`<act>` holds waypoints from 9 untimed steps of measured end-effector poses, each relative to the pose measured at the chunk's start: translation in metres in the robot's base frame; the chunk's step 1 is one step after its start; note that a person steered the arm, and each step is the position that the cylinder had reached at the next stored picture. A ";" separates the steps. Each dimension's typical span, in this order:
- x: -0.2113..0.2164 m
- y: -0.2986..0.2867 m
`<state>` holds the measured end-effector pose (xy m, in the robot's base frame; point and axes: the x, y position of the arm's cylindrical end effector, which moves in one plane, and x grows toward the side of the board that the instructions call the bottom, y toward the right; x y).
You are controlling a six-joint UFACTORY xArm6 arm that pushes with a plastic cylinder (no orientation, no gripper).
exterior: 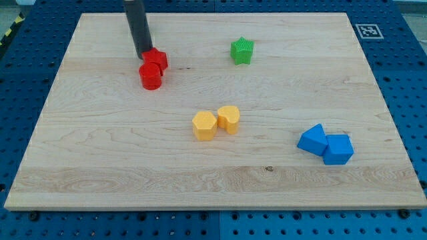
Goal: Move the green star to the center of the board
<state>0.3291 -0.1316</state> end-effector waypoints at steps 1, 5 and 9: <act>0.001 0.017; -0.005 0.103; -0.021 0.181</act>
<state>0.3076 0.0495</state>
